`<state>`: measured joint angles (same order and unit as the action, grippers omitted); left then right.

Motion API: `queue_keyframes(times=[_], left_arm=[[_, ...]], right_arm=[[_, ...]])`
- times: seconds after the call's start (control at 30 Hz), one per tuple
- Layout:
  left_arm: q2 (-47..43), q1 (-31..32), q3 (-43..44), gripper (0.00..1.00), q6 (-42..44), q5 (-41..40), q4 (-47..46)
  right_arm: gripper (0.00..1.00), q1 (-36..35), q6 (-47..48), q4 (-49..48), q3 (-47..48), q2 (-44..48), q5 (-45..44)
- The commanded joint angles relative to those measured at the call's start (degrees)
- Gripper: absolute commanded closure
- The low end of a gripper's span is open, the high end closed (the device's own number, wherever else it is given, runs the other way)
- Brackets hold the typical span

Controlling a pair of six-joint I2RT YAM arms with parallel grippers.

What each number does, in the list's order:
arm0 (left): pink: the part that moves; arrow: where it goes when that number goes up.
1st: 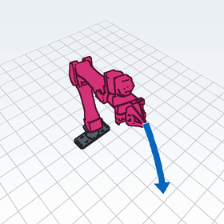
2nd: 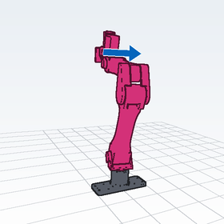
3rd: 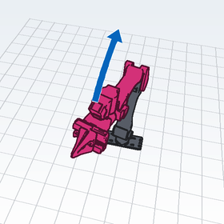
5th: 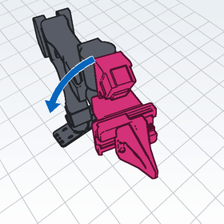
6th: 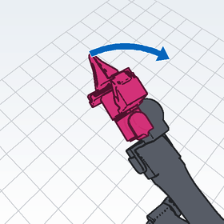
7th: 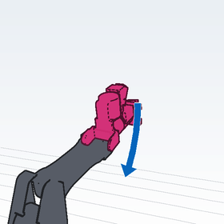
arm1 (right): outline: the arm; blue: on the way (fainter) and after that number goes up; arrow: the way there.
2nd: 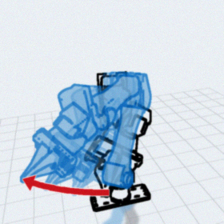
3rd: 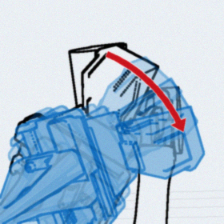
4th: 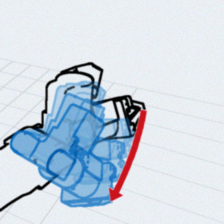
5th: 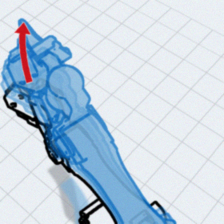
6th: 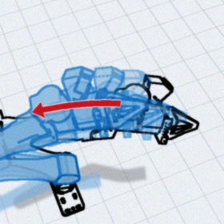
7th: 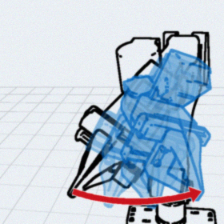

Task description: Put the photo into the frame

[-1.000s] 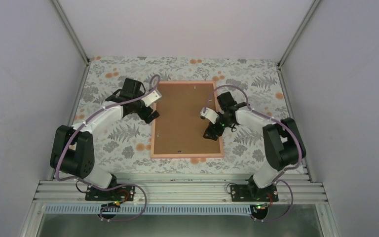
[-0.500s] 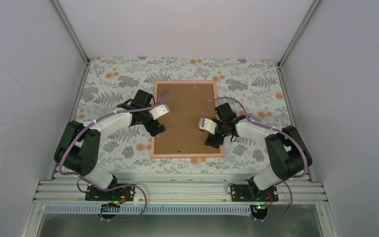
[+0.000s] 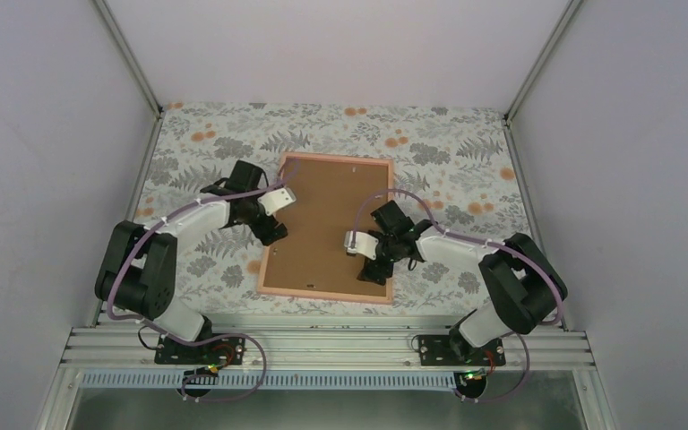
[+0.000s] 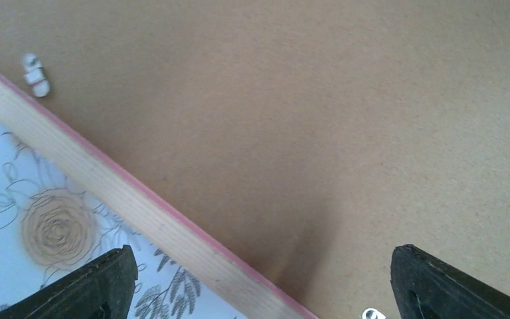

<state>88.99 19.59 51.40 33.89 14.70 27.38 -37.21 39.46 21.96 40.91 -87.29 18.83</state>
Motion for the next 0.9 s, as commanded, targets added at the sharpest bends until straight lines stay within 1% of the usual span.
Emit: queue_keyframes(times=[0.0, 0.2, 0.37, 0.47, 0.57, 0.7, 0.73, 0.87], left_arm=[[-1.04, -2.65, 3.13, 0.05, 0.20, 2.84, 1.74], [-1.50, -4.36, 3.76, 0.05, -1.26, 5.32, 2.69], [-3.70, -4.41, 3.18, 0.05, -2.60, 5.05, 2.08], [-5.34, -4.55, 3.03, 0.04, -3.58, 5.16, 1.82], [-7.25, -4.57, 2.48, 0.00, -4.40, 5.28, 1.12], [-10.74, -5.03, 2.65, 0.00, -5.70, 5.35, 0.09], [-11.79, -5.17, 2.58, 0.00, -6.13, 5.10, -0.28], [-17.27, -5.93, 2.92, 0.00, -8.91, 3.82, -1.73]], right_arm=[[0.13, -2.51, -1.10, 8.21, -2.58, -1.05, 2.01], [0.12, -2.43, -3.80, 9.81, 4.08, 1.99, 4.53], [0.11, -2.04, -5.28, 9.49, 8.88, 2.41, 4.22], [0.11, -1.53, -5.75, 9.51, 10.39, 2.36, 3.83], [0.11, -0.85, -6.08, 9.35, 11.16, 3.01, 3.51], [0.10, 0.51, -6.57, 9.55, 13.00, 4.61, 2.96], [0.06, 0.88, -6.55, 9.77, 13.73, 4.99, 2.55], [0.00, 2.77, -6.70, 9.85, 16.91, 6.73, 1.55]])
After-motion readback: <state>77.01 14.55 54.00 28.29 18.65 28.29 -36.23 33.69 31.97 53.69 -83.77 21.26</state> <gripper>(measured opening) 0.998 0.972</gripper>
